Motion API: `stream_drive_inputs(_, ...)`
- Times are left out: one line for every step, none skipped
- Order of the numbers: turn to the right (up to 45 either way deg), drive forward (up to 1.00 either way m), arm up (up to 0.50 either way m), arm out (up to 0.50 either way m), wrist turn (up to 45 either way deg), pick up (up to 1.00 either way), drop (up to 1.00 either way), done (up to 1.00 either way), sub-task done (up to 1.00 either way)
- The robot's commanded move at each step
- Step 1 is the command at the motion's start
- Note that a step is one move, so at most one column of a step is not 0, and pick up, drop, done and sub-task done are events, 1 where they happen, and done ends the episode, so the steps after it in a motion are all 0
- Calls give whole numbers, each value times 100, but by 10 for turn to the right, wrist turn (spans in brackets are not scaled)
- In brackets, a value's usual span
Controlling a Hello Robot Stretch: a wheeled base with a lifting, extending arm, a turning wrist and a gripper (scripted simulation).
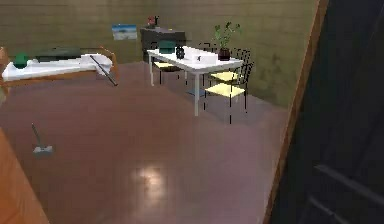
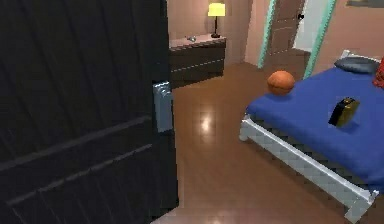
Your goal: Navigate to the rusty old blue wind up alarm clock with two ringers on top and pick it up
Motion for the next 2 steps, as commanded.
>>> stream_drive_inputs(0,25,0,0,0,0,0,0,0)
stream_drive_inputs(-180,0,0,0,0,0,0,0,0)
